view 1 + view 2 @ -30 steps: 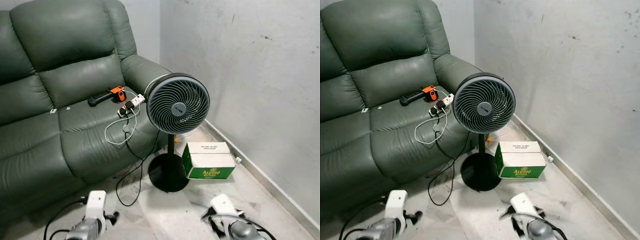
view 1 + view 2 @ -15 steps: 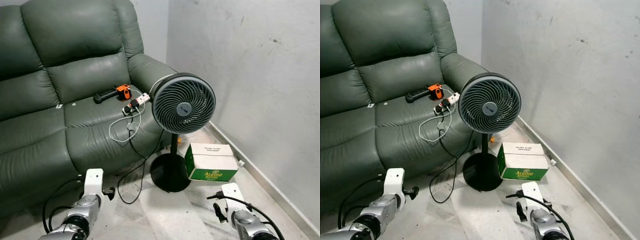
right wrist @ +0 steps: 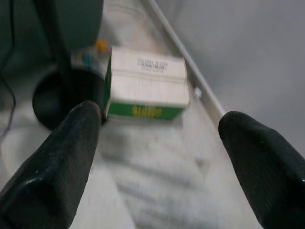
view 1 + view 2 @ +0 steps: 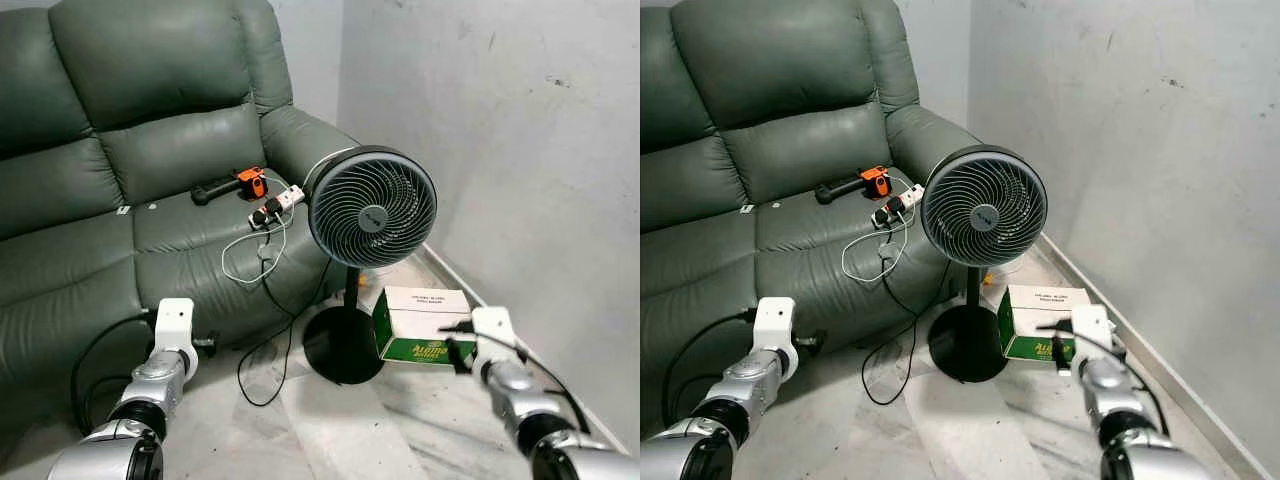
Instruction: Hang keys on a hook
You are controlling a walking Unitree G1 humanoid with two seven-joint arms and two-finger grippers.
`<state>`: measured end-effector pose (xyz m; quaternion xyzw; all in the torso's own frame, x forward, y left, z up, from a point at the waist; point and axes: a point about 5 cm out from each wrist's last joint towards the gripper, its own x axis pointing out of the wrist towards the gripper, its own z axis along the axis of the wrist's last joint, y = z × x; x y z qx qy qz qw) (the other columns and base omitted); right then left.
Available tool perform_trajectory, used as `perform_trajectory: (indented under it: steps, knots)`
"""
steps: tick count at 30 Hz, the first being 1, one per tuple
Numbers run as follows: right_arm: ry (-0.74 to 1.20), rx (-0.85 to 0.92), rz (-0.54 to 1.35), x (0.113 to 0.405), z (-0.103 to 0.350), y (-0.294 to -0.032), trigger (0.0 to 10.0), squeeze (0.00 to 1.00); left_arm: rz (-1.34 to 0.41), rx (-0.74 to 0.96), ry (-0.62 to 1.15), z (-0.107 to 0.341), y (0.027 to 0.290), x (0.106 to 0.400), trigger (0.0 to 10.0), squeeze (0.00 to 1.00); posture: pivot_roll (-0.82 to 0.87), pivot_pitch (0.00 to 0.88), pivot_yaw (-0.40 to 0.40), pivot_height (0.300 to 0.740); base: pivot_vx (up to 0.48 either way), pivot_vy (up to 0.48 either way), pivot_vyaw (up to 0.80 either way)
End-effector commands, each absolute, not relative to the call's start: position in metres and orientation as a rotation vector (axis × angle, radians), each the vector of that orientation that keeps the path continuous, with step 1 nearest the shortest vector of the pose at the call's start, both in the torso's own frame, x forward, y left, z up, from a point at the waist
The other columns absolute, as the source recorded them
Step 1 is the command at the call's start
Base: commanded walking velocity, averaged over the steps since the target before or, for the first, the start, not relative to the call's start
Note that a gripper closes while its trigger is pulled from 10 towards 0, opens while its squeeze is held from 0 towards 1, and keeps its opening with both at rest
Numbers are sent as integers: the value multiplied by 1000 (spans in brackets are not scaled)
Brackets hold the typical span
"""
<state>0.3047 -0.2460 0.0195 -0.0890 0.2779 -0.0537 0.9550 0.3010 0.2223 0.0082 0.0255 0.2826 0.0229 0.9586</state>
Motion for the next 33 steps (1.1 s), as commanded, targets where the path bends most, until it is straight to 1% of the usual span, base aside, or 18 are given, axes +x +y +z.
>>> perform_trajectory:
  steps: [1, 5, 6, 8, 11, 13, 15, 16, 20, 21, 23, 25, 26, 27, 28, 29, 32, 33]
  knots:
    - [508, -145, -95, 312, 31, -250, 10000, 0, 26, 52, 540, 10, 230, 298, 10000, 0, 15, 0, 4, 740, 0, 0, 0]
    - [445, -79, -64, 314, 41, -259, 10000, 0, -64, 76, 437, 18, 238, 295, 10000, 0, 12, 0, 5, 740, 0, 0, 0]
    - [435, -83, -49, 314, 42, -259, 10000, 0, -77, 64, 418, 19, 239, 294, 10000, 0, 11, 0, 8, 740, 0, 0, 0]
    - [414, -71, -22, 315, 44, -259, 10000, 0, -99, 97, 376, 22, 240, 292, 10000, 0, 15, 0, 7, 740, 0, 0, 0]
    - [378, -49, 3, 314, 48, -261, 10000, 0, -73, 97, 320, 29, 245, 290, 10000, 0, 17, 0, 6, 740, 0, 0, 0]
    - [349, -31, -6, 313, 51, -264, 10000, 0, -87, 52, 288, 32, 244, 286, 10000, 0, 15, 0, 7, 740, 0, 0, 0]
    - [324, -19, -15, 311, 54, -267, 10000, 0, -93, 71, 246, 37, 241, 282, 10000, 0, 16, 0, 7, 740, 0, 0, 0]
    - [313, -12, -24, 310, 55, -270, 10000, 0, -101, 53, 227, 39, 238, 279, 10000, 0, 15, 0, 9, 740, 0, 0, 0]
    - [269, -8, -69, 296, 58, -281, 10000, 0, -133, 23, 154, 48, 223, 265, 10000, 0, 7, 0, 8, 740, 0, 0, 0]
    - [275, -1, -127, 283, 52, -291, 10000, 0, -141, 42, 126, 49, 217, 258, 10000, 0, -2, 0, 14, 740, 0, 0, 0]
    - [284, 3, -161, 274, 47, -296, 10000, 0, -149, 67, 118, 47, 214, 253, 10000, 0, -2, 0, 15, 740, 0, 0, 0]
    - [309, 27, -210, 261, 40, -302, 10000, 0, -103, 42, 144, 40, 217, 247, 10000, 0, -9, 0, 20, 740, 0, 0, 0]
    - [330, 59, -240, 246, 34, -308, 10000, 0, -82, 23, 160, 37, 221, 240, 10000, 0, -14, 0, 24, 740, 0, 0, 0]
    - [330, 59, -240, 246, 34, -308, 10000, 0, -82, 23, 160, 37, 221, 240, 10000, 0, -14, 0, 24, 740, 0, 0, 0]
    - [329, 58, -228, 234, 34, -309, 10000, 0, -107, 61, 170, 37, 222, 230, 10000, 0, -15, 0, 31, 740, 0, 0, 0]
    - [329, 58, -228, 234, 34, -309, 10000, 0, -107, 61, 170, 37, 222, 230, 10000, 0, -15, 0, 31, 740, 0, 0, 0]
    - [349, 72, -192, 213, 41, -308, 10000, 0, -109, 97, 177, 44, 228, 211, 10000, 0, -12, 0, 50, 740, 0, 0, 0]
    - [349, 72, -192, 213, 41, -308, 10000, 0, -109, 97, 177, 44, 228, 211, 10000, 0, -12, 0, 50, 740, 0, 0, 0]
